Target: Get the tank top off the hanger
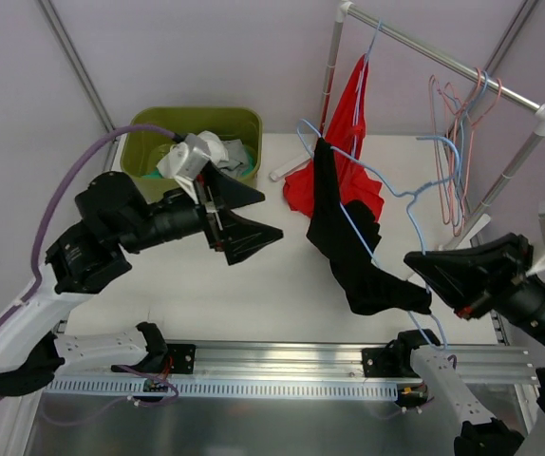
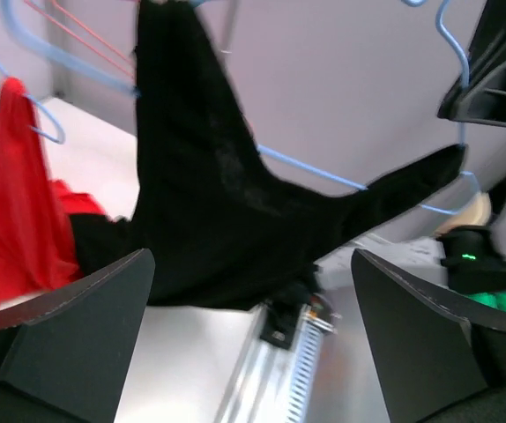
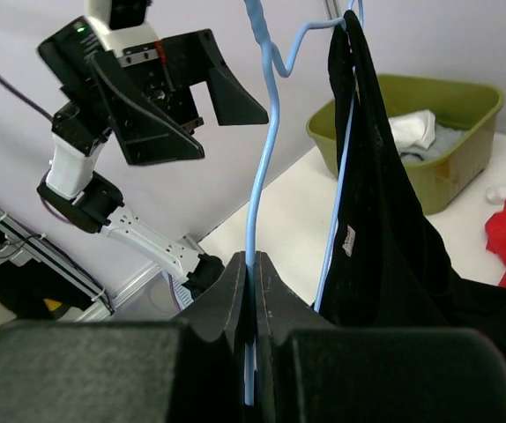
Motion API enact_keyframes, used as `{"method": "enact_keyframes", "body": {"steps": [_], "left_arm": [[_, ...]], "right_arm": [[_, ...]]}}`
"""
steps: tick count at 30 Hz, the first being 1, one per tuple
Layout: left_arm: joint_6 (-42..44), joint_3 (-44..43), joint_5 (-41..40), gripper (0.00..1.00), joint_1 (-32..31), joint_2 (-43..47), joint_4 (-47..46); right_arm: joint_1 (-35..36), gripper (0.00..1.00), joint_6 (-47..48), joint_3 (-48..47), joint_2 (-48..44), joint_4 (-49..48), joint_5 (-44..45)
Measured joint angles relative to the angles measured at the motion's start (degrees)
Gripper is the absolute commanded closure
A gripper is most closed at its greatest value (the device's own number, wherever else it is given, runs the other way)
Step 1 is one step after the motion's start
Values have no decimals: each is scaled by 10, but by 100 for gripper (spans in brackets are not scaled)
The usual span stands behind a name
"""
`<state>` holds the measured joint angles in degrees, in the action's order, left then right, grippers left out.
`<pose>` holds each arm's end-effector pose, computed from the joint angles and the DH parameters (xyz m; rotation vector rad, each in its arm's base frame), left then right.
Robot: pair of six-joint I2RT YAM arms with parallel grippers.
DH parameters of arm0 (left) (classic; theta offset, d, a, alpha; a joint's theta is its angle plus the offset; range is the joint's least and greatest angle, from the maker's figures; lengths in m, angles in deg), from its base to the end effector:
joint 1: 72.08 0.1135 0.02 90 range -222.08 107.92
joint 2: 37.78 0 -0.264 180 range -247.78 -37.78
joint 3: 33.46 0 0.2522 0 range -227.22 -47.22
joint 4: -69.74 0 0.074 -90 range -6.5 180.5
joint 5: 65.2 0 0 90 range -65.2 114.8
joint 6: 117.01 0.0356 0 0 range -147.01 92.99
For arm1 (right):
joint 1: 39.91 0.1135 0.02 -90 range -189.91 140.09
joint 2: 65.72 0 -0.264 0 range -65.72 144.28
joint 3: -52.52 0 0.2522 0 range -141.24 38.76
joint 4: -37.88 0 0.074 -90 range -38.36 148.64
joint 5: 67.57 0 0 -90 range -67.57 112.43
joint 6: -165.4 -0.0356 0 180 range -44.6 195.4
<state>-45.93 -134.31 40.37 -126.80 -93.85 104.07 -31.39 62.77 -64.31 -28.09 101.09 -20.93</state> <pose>0.0835 -0.1346 0.5298 0.6934 1.3477 -1.2404 -0.0489 0.0174 0.5499 -0.6148 1.2743 0.7937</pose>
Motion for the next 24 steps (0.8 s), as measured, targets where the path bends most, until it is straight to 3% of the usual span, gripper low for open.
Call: {"method": "enact_keyframes", "body": {"steps": [2, 4, 6, 14, 18, 20, 24], "left_arm": [[29, -1, -78, 10, -56, -26, -18], [55, -9, -143, 22, -85, -55, -32], [81, -18, -210, 28, -109, -93, -47], [141, -36, -367, 63, -124, -178, -74], [152, -47, -398, 62, -124, -190, -88], [153, -52, -399, 53, -124, -191, -93], [151, -60, -397, 44, -124, -191, -107]], "right_arm": [[0, 100, -2, 9, 24, -2, -6], [0, 100, -2, 21, 47, -2, -7], [0, 100, -2, 32, 61, 0, -5], [0, 100, 0, 44, 56, 2, -8], [0, 100, 0, 70, 39, -8, -16], [0, 100, 0, 85, 34, -10, -17], [0, 100, 0, 106, 33, -13, -19]]}}
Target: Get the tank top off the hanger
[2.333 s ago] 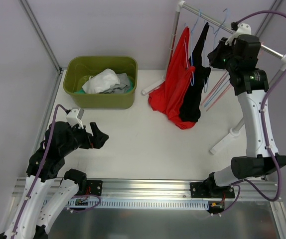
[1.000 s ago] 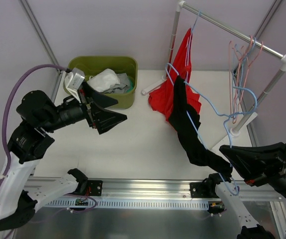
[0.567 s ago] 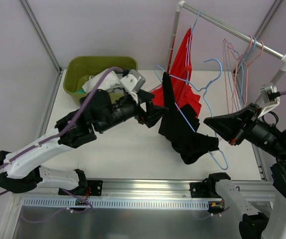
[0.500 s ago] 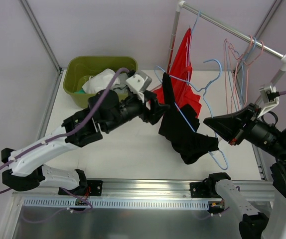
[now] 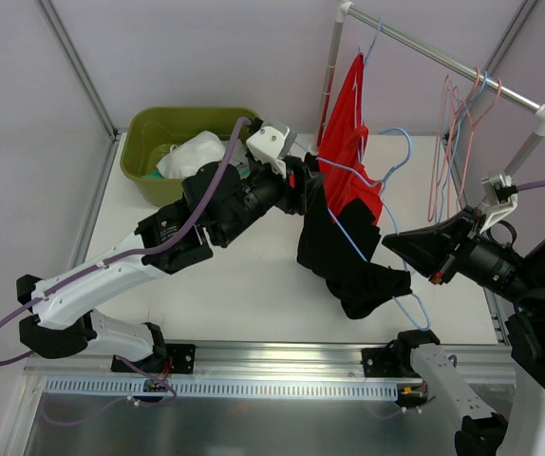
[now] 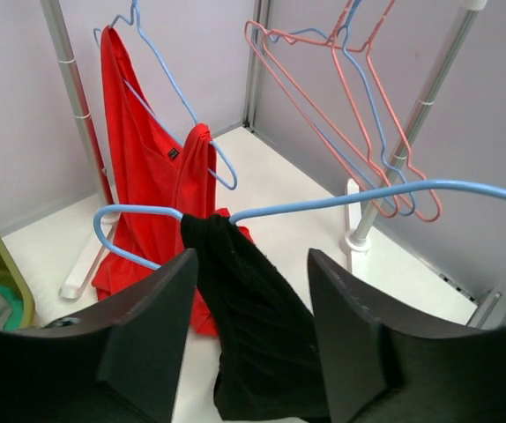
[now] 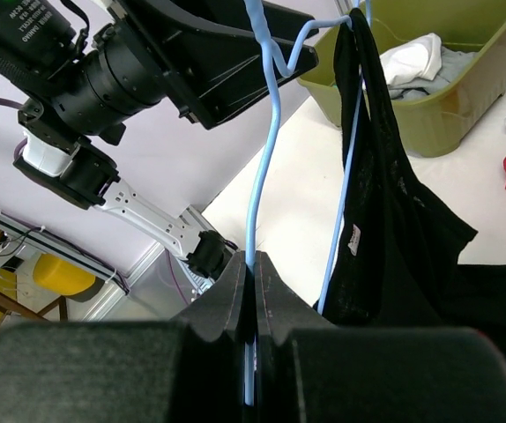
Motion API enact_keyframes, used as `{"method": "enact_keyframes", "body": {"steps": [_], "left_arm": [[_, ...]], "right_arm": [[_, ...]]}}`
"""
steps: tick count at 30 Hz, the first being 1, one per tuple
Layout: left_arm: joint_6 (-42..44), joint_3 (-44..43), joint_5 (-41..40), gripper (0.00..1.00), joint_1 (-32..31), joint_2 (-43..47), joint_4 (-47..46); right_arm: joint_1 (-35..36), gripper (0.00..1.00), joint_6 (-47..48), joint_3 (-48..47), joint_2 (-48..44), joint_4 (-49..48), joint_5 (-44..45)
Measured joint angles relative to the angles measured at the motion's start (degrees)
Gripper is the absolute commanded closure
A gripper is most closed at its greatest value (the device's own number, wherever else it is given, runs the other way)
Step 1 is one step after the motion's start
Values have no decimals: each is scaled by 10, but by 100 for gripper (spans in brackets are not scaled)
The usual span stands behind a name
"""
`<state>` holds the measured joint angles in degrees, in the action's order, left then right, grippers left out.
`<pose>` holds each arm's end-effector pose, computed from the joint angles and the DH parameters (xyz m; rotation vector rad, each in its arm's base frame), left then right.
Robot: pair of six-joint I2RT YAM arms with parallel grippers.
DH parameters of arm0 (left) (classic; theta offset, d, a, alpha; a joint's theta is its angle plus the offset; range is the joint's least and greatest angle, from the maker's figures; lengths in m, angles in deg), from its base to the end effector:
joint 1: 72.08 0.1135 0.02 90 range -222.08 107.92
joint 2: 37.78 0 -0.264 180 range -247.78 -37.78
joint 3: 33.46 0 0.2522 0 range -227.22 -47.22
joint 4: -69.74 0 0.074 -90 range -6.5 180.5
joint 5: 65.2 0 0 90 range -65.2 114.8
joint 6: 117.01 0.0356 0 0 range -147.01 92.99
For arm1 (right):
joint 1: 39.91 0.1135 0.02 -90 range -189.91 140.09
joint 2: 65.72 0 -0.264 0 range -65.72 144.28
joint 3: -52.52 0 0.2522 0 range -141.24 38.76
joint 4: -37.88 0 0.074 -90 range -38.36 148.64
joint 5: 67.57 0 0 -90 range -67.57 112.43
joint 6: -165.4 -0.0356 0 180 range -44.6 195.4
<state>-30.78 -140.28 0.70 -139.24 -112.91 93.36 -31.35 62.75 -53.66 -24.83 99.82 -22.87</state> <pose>0.1191 -0.2453 0.5161 0.4550 1.4102 -0.7114 0.0207 0.0287 0.5212 -0.5939 1.4833 0.8844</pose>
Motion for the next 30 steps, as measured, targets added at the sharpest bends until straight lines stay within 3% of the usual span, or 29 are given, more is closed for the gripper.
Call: {"method": "enact_keyframes", "body": {"steps": [2, 7, 9, 14, 15, 24, 25, 26, 27, 30], "left_arm": [[-1, 0, 0, 44, 0, 0, -6], [-5, 0, -2, 71, 0, -7, -10], [-6, 0, -3, 75, 0, -10, -10], [-7, 1, -7, 100, 0, -15, -10], [-7, 2, -8, 100, 0, -15, -10], [-7, 14, -55, 100, 0, -14, -12], [-7, 15, -60, 93, 0, -14, -12], [-7, 17, -60, 80, 0, -14, -13], [-9, 19, -59, 59, 0, -13, -13], [-23, 23, -43, 47, 0, -12, -14]], "right_arm": [[0, 100, 0, 4, 0, 0, 0], [0, 100, -2, 4, -1, -8, -6], [0, 100, -2, 4, -1, -13, -6], [0, 100, -7, 4, -4, -22, -13], [0, 100, -7, 4, -5, -23, -14], [0, 100, -15, 30, -16, -49, -33], [0, 100, -16, 33, -16, -50, -34], [0, 100, -16, 35, -16, -51, -35], [0, 100, -17, 38, -16, -53, -35], [0, 100, -17, 41, -16, -55, -36]]}}
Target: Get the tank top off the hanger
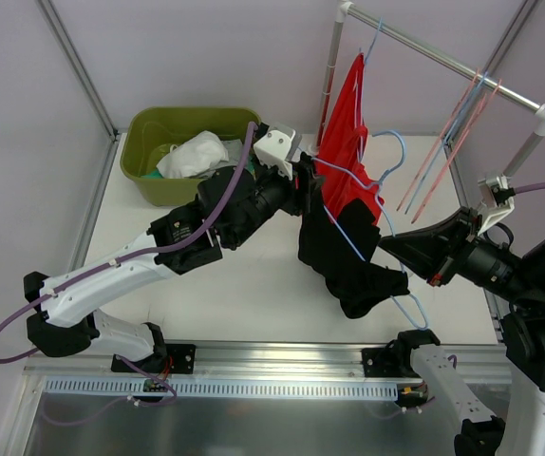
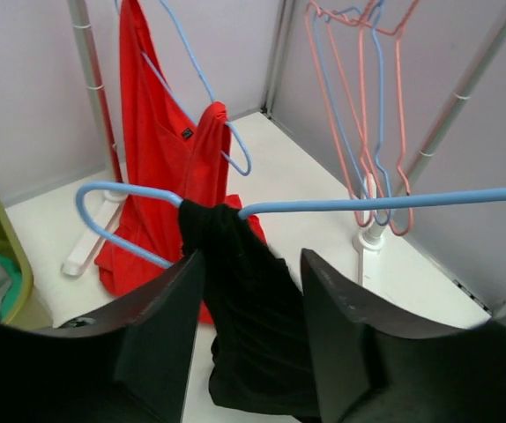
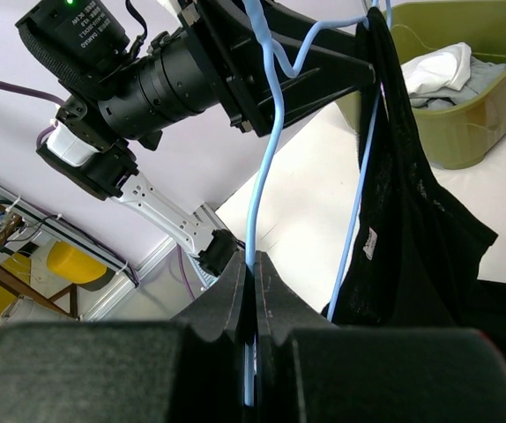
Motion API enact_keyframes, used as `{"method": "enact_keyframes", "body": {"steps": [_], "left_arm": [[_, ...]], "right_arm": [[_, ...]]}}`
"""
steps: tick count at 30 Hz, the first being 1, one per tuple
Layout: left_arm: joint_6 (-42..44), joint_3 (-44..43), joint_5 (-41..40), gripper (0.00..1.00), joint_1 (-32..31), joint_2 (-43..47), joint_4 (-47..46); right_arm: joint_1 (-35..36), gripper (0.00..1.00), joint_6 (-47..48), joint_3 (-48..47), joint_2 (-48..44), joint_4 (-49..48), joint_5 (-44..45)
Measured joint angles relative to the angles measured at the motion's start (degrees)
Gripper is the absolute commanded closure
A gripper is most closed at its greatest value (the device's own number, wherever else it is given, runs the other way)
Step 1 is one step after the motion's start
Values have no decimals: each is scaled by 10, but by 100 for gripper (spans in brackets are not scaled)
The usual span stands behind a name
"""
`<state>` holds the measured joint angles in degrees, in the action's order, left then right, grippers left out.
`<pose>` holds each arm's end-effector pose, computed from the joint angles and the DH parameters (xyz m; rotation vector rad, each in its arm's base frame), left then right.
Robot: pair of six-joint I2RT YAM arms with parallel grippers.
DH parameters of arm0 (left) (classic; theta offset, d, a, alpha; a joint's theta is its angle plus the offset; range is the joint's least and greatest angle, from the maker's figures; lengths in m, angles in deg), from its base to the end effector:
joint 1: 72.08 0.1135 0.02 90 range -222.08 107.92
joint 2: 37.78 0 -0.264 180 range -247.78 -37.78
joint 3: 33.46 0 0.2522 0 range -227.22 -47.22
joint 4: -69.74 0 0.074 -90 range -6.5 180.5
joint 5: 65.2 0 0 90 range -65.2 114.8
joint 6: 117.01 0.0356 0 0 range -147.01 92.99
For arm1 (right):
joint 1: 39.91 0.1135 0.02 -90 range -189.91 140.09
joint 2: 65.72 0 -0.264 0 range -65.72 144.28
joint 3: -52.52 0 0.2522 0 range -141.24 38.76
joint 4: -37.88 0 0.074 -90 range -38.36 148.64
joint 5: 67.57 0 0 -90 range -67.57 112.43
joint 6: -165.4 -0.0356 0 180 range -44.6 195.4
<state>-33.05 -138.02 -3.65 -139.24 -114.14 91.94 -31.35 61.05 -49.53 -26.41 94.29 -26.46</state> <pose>0.1262 -0.2558 0.5002 0.3879 1.4644 -0.6688 0.0238 0.0307 0.5157 -0.6401 1.4361 0.9356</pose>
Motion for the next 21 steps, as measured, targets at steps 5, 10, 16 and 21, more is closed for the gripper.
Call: {"method": "enact_keyframes", "body": {"steps": [5, 10, 16, 21], "left_arm": [[-21, 5, 25, 57, 0, 2, -1], [-26, 6, 28, 86, 0, 2, -1], [-24, 8, 10, 100, 0, 2, -2], [-29, 28, -65, 100, 0, 12, -5]], "right_arm": [[0, 100, 0, 0, 0, 0, 0], [0, 100, -2, 0, 0, -4, -1], [0, 100, -4, 0, 0, -4, -5], [1, 100, 1, 12, -7, -9, -21]]}}
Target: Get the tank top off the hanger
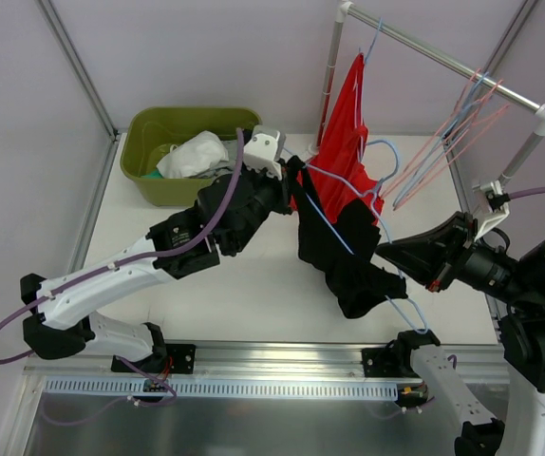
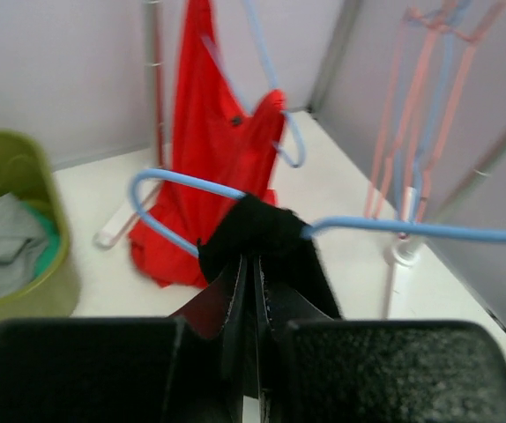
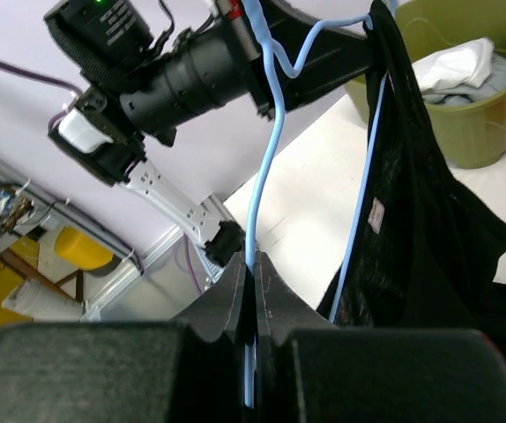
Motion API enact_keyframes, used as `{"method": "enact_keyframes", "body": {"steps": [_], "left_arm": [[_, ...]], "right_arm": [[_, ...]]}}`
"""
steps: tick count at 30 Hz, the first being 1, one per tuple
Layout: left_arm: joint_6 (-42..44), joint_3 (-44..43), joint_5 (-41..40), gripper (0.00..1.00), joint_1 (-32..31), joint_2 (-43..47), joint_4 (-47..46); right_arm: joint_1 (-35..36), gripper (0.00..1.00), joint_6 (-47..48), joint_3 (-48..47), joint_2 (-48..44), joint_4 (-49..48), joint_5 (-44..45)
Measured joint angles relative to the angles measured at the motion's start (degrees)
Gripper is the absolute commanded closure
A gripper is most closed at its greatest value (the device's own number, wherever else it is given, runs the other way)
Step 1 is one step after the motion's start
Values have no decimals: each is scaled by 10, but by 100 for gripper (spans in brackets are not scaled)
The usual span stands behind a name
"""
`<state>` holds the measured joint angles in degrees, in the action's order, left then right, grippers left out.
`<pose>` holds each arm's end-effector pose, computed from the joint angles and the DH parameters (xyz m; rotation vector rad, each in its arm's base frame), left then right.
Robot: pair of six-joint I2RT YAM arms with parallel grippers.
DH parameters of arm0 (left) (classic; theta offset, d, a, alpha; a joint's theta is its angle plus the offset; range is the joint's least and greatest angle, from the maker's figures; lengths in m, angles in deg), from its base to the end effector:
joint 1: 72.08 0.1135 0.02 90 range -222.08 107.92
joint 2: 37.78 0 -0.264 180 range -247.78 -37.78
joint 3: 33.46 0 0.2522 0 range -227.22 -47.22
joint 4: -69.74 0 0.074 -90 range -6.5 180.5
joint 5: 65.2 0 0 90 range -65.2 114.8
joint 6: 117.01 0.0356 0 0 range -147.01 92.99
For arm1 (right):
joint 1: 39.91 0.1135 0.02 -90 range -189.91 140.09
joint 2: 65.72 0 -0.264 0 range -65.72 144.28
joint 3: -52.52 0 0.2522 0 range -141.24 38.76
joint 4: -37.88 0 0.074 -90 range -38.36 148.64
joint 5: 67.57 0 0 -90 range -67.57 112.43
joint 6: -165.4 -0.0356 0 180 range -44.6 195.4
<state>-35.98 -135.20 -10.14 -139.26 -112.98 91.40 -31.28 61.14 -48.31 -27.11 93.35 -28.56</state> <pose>0.1278 -0.2511 0.4902 0.2710 1.5080 -0.6143 0.0225 0.0314 0.5127 -0.6755 1.4222 0.9582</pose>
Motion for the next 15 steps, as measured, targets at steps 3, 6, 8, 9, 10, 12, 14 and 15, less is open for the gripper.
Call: {"method": "enact_keyframes", "body": {"steps": [3, 6, 8, 9, 10, 12, 14, 15], "left_arm": [[-10, 32, -71, 100, 0, 28, 2], [-19, 65, -121, 100, 0, 79, 5], [-28, 92, -137, 100, 0, 124, 2], [-34, 106, -144, 100, 0, 150, 4], [-40, 118, -151, 100, 0, 175, 3], [-49, 133, -153, 100, 0, 212, 3], [-52, 139, -134, 100, 0, 241, 2], [-52, 139, -116, 100, 0, 247, 0]], "right_arm": [[15, 100, 20, 16, -9, 4, -24], [46, 100, 47, 20, -16, 10, -52], [64, 100, 64, 20, -28, 10, -69], [71, 100, 70, 19, -34, 10, -76], [79, 100, 76, 14, -42, 10, -87], [90, 100, 84, -2, -55, 5, -103], [95, 100, 77, -14, -66, -21, -111], [96, 100, 68, -16, -73, -46, -111]]}}
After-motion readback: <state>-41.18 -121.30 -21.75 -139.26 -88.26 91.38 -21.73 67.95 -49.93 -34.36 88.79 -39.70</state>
